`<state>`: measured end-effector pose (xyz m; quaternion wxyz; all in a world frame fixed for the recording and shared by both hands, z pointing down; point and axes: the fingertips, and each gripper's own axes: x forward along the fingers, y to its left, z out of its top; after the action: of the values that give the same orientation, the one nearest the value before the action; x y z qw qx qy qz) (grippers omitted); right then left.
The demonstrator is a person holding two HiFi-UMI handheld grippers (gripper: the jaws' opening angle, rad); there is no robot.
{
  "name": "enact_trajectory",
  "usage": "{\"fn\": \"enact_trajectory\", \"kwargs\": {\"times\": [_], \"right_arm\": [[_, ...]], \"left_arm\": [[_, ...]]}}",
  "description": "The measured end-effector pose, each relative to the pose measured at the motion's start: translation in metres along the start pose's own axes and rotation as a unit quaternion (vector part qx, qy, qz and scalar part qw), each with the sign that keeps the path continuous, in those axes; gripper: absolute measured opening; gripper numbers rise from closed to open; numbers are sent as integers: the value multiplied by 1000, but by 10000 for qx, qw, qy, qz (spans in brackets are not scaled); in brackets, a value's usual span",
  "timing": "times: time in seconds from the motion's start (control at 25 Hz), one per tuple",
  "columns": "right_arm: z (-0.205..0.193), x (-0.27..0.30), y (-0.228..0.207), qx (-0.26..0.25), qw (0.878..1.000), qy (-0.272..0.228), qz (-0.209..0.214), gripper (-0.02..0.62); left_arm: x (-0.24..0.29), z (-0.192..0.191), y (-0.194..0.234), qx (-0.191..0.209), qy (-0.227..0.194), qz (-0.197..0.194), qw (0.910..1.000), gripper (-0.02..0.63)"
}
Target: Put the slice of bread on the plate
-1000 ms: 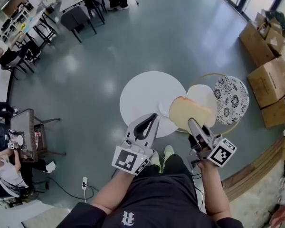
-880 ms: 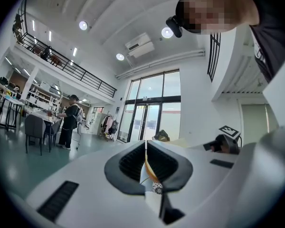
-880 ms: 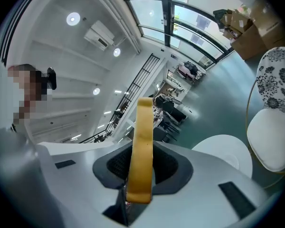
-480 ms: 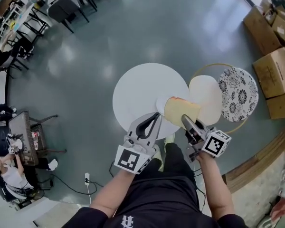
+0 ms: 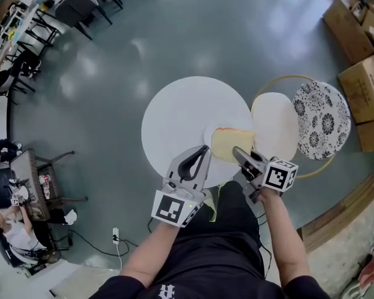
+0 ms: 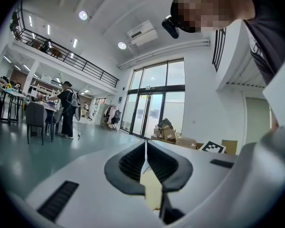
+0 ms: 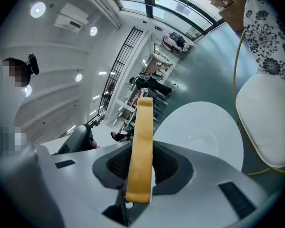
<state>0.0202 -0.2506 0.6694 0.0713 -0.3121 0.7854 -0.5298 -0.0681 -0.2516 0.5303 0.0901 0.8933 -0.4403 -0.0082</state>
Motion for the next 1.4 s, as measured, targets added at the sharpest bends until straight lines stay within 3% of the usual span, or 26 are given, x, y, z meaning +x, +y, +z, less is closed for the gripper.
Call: {"fn": "enact_trajectory", "kwargs": {"times": [0.44, 0.8, 1.16, 1.4], "right_arm": [[-15, 33, -72, 2, 9991, 282, -318, 94], [-29, 52, -102, 85, 9972, 546, -507, 95], [-34, 62, -120, -189, 9914, 889, -940, 95], [-34, 62, -133, -1030, 9734, 1085, -1735, 115]], "left_arm": [[13, -43, 9, -66, 149, 16, 9999, 17], [16, -58, 16, -30, 237, 58, 9997, 17], [19, -66, 23, -91, 298, 114, 9995, 17], [22, -72, 27, -205, 419, 172, 9988, 17]]}}
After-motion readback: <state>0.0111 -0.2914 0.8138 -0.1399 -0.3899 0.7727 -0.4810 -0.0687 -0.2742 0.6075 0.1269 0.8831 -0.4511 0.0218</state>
